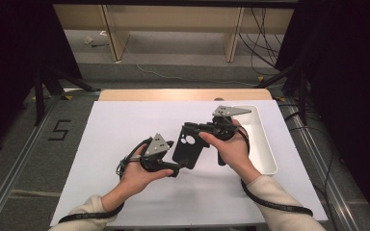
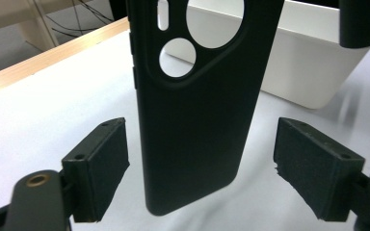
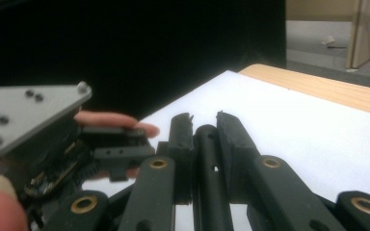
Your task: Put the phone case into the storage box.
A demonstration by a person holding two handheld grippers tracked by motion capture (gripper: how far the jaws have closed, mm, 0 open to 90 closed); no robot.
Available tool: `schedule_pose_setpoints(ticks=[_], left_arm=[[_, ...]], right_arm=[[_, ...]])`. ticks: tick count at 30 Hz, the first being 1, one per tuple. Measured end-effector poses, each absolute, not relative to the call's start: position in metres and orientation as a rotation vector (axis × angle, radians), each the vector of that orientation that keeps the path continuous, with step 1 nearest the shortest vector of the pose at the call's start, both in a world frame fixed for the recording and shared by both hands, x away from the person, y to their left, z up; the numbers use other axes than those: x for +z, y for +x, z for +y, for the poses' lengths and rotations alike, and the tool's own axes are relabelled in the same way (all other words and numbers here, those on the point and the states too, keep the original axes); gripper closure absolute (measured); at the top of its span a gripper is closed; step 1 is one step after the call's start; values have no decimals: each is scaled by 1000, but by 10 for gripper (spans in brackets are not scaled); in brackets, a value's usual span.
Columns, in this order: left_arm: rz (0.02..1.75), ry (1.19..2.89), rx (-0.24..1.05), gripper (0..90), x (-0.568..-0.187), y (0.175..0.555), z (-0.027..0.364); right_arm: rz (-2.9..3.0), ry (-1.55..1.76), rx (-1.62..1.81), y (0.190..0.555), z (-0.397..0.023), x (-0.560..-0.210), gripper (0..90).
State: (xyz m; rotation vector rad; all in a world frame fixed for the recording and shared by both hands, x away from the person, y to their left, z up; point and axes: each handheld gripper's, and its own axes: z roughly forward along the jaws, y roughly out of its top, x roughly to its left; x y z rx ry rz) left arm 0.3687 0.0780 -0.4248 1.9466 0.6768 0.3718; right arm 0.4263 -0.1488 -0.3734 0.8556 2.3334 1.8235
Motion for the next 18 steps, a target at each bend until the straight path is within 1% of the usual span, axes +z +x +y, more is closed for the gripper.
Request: schedule_pose_setpoints(ticks=[8,18], left_arm=[[667,1954,348,219,-428,371,83],[611,1976,329,270,-431,373,83]], right_arm=[[2439,655,1768,424,-156,-371,780],[2492,571,1756,423,-161,-366,780]])
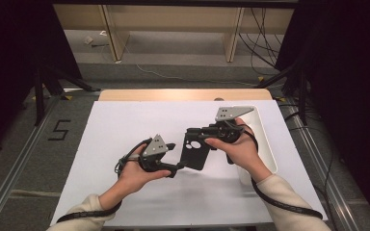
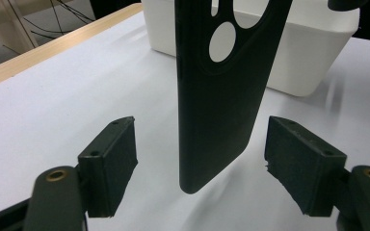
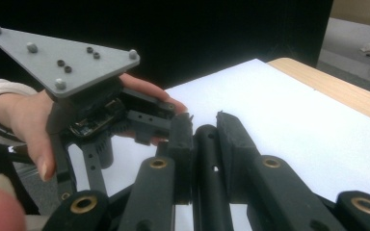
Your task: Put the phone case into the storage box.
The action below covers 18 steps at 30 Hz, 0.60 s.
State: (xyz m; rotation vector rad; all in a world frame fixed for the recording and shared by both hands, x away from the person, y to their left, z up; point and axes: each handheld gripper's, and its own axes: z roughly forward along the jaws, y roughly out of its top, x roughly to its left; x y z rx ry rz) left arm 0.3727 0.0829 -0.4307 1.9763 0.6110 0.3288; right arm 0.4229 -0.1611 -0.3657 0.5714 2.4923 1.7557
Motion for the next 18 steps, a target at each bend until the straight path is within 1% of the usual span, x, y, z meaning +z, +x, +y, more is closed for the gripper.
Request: schedule_pose_setpoints(ticks=[3,5,14,16,18], left_arm=[[606,1978,313,282,-432,373,83],[595,1990,292,310,-432,373,82],[589,2013,245,380,-437,376,78],[586,2008,245,420,-437,376,78],[584,2009,247,437,-437,376,78]], right_arm=[[2503,557,1754,423,-160,-366,780],[2509,552,1757,422,-159,-366,780],[2533,517,1757,420,-155,-365,780],[2538,513,1755,419,-154,-365,781],[2546,513,1751,419,-153,-365,781]])
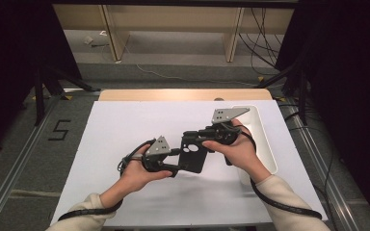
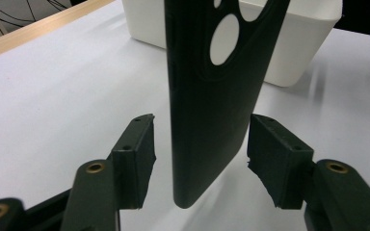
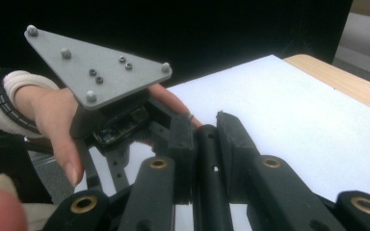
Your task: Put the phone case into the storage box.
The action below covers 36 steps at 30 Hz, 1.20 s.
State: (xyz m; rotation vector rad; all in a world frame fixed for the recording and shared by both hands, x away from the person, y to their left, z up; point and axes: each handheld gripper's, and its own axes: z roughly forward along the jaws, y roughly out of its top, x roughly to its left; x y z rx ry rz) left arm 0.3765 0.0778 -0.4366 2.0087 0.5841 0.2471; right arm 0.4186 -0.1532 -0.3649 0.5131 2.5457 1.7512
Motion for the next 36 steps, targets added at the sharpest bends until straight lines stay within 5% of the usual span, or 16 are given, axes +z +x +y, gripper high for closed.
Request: schedule_pose_setpoints(ticks=[23,27,29,36], left_arm=[[524,2072,189,741,-435,377,78],[528,2065,181,796,-433,376,79],[527,2077,178,800,-431,376,79],[579,2052,183,803,-430,377,82]], right_arm=[[2615,435,1767,415,-149,-362,773],[2597,414,1752,414,-151,-359,674],[2576,436,1730,414,-151,-359,524],[2506,478,1743,414,-153,-357,292]])
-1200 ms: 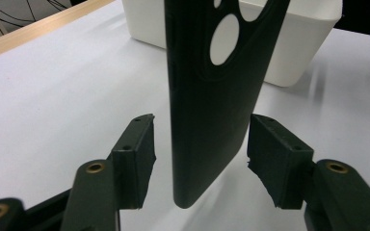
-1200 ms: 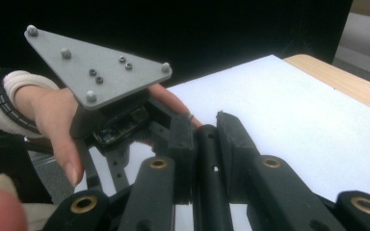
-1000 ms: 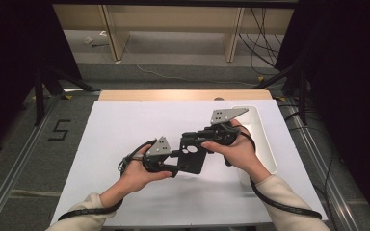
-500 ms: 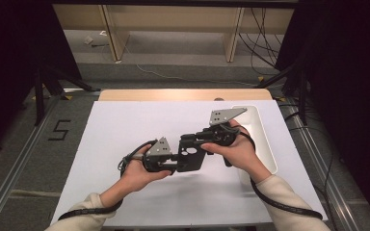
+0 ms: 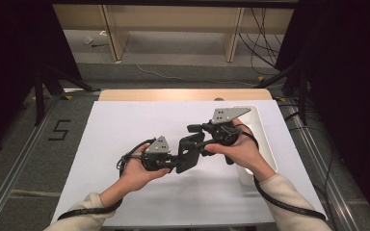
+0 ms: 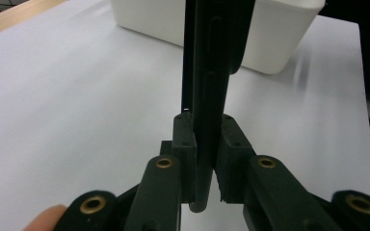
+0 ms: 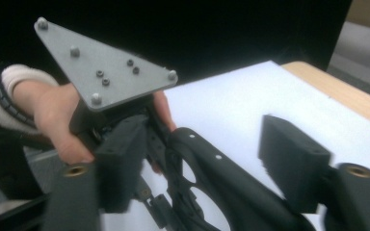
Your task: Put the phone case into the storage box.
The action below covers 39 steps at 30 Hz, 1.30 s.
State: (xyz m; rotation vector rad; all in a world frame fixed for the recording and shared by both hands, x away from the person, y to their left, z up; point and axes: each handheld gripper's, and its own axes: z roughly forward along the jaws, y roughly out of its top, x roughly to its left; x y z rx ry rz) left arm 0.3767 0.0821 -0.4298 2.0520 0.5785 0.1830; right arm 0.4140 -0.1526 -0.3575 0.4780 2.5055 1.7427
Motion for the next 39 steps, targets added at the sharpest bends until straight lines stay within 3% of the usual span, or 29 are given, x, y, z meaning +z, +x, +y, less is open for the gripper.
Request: schedule_pose_setpoints(ticks=[7,13,25,39], left_arm=[[635,2032,206,802,-427,376,85],[702,1998,239,802,-424,377,88],[830,1948,301,802,-420,374,89],[901,1937,345,802,-417,370,85]], right_arm=[[2435,515,1763,416,-157,-357,288],[2349,562,1762,415,-160,-359,162],[2251,642,1736,404,-170,-379,78],[2166,687,1724,395,-168,-385,57]])
